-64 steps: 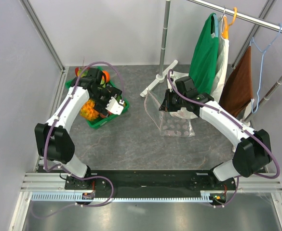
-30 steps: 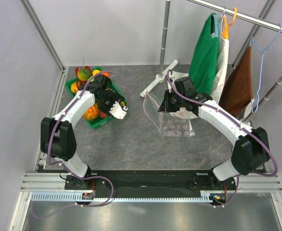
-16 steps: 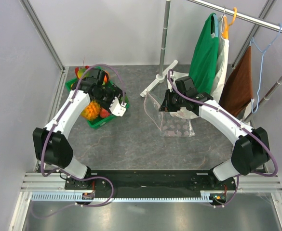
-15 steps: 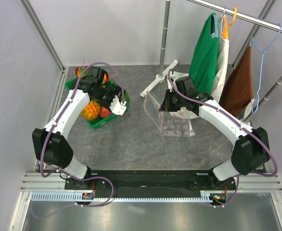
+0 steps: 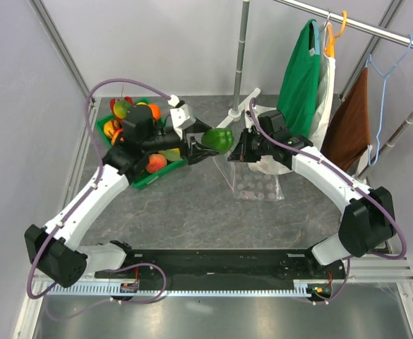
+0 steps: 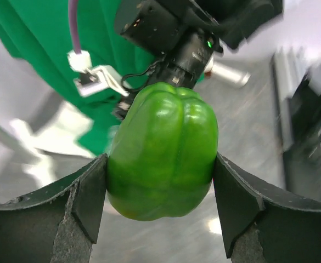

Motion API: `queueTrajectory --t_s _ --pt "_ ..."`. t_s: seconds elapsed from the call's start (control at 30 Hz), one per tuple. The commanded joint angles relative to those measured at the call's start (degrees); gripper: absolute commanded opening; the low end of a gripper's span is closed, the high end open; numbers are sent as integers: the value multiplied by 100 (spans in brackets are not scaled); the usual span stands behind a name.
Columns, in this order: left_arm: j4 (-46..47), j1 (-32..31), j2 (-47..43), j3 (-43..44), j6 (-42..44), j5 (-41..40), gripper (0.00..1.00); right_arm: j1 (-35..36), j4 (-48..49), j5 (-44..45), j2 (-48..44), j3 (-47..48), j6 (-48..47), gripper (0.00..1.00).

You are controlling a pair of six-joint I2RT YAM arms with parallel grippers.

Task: Place the food in the zip-top bag and seal the zipper
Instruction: Pick up the fake vegetable from the bin, then place the fake vegetable in the zipper food storage bag.

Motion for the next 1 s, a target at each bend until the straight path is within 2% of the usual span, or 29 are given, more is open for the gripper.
queueTrajectory --t_s 0.0,0.13,0.27,0.57,0.77,0.87,0.97 --pt "2172 -226 264 -565 -3316 -1434 45 -44 567 -322 -219 196 525 0" --pt "2595 -288 615 -644 -4378 -1874 44 -44 673 -463 -202 205 832 0" --pt "2850 -314 836 -872 -4856 -2288 45 -53 770 -542 -193 143 965 0" --pt "2289 -270 827 -1523 -5480 -3000 46 -176 1210 -709 -140 64 1703 0" --pt "1718 -226 608 -1840 -5253 -3001 39 -246 1218 -612 -219 29 1686 0" --pt "1139 -279 765 -1559 -4744 -2895 34 -264 1227 -630 -211 3 1642 0" --pt "251 -340 932 -1190 -4348 -2694 34 -255 1315 -630 -254 -50 1598 0"
